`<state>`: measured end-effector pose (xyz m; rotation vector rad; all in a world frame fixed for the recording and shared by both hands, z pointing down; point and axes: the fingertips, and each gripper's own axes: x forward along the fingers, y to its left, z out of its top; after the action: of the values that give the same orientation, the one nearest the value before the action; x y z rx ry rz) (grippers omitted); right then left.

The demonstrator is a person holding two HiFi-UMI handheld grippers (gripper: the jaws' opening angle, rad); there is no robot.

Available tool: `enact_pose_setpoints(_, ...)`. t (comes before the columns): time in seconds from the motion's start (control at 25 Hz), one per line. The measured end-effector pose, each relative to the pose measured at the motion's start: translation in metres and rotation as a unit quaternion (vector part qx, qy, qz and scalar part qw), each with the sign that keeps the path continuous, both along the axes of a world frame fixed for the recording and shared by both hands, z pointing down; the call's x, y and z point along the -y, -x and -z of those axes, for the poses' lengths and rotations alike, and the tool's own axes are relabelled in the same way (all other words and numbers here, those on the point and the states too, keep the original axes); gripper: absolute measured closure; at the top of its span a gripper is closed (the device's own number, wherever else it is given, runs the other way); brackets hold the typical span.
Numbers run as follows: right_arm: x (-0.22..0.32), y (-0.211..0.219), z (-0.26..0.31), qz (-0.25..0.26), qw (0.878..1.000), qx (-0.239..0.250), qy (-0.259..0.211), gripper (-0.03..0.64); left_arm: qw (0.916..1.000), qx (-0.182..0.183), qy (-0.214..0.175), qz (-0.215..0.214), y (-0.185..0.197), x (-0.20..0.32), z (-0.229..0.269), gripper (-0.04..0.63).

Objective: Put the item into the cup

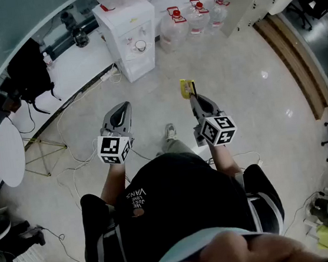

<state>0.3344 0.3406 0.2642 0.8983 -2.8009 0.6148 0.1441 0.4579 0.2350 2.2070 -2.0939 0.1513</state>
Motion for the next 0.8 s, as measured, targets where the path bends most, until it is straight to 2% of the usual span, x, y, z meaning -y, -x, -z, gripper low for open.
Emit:
enact_pose_setpoints(0.4, 0.024, 0.022, -0.008, -0.006, 1.000, 0.002, 0.014, 0.572, 0.9999, -0.014, 0.008, -0.001, 0.023, 0.025, -0.013, 0.576)
enact_pose_setpoints(0.8, 0.111, 0.069, -0.022, 0.009, 0.999, 0.002, 0.038, 0.572, 0.9994, -0.032, 0.006, 0.010, 0.058, 0.114, -0.030, 0.575)
